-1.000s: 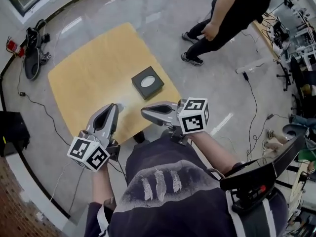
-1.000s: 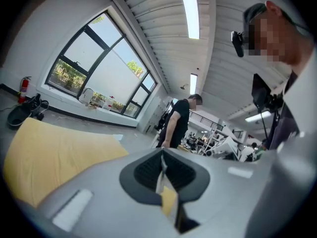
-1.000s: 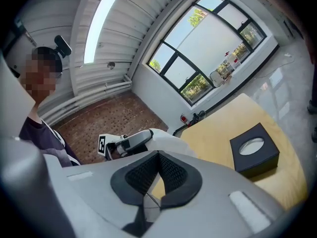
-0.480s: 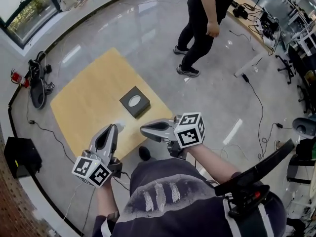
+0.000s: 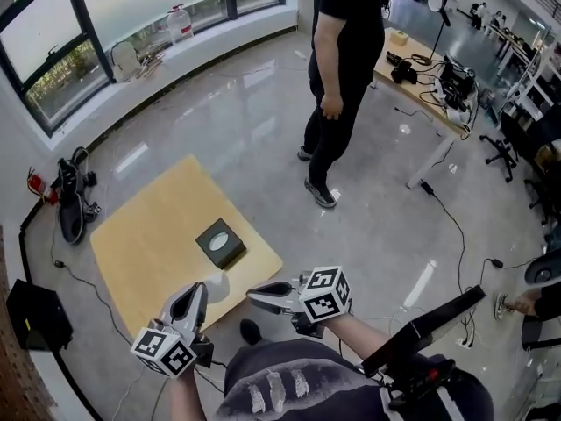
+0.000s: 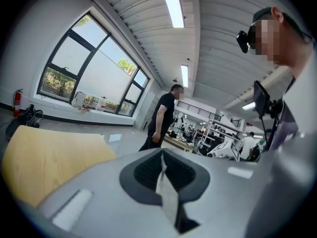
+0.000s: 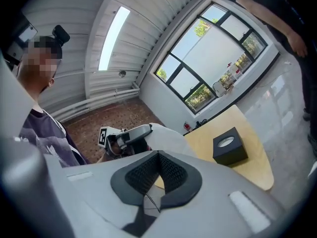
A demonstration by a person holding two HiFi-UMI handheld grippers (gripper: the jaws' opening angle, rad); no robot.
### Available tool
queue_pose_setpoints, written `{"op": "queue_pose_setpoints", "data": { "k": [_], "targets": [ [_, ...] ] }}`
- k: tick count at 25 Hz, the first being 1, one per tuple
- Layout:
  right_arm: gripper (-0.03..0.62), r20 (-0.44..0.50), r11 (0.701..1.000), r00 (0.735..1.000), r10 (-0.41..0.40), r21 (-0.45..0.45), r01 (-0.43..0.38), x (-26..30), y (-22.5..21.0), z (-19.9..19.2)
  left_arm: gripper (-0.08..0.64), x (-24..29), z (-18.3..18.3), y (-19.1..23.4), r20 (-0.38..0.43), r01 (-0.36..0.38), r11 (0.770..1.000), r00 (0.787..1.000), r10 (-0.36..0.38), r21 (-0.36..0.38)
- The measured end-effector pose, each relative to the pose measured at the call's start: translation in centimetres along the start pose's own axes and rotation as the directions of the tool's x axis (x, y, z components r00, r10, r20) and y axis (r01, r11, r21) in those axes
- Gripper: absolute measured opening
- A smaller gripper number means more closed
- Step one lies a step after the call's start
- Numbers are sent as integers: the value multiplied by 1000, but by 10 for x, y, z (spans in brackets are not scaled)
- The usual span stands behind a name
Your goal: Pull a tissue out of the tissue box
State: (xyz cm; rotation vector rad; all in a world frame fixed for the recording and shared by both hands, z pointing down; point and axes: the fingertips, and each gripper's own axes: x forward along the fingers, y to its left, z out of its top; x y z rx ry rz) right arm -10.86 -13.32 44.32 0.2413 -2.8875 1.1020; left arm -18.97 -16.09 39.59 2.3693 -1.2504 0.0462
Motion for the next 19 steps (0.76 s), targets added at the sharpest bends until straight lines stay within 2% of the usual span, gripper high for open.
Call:
{"op": "queue_pose_setpoints", "data": {
  "k": [6, 10, 19],
  "targets": [
    [-3, 5, 999, 999, -35, -4, 35, -19, -1, -17, 3, 6, -8, -17, 2, 24, 1000, 1000, -24, 6],
    [-3, 11, 998, 999, -52, -26, 52, -29, -5, -8, 3, 15, -1, -29, 28, 52, 999, 998, -53, 15],
    [-3, 47, 998, 997, -63, -3, 63, -40, 6, -7, 3, 13, -3, -46, -7, 82, 997, 997, -82, 17]
  ]
}}
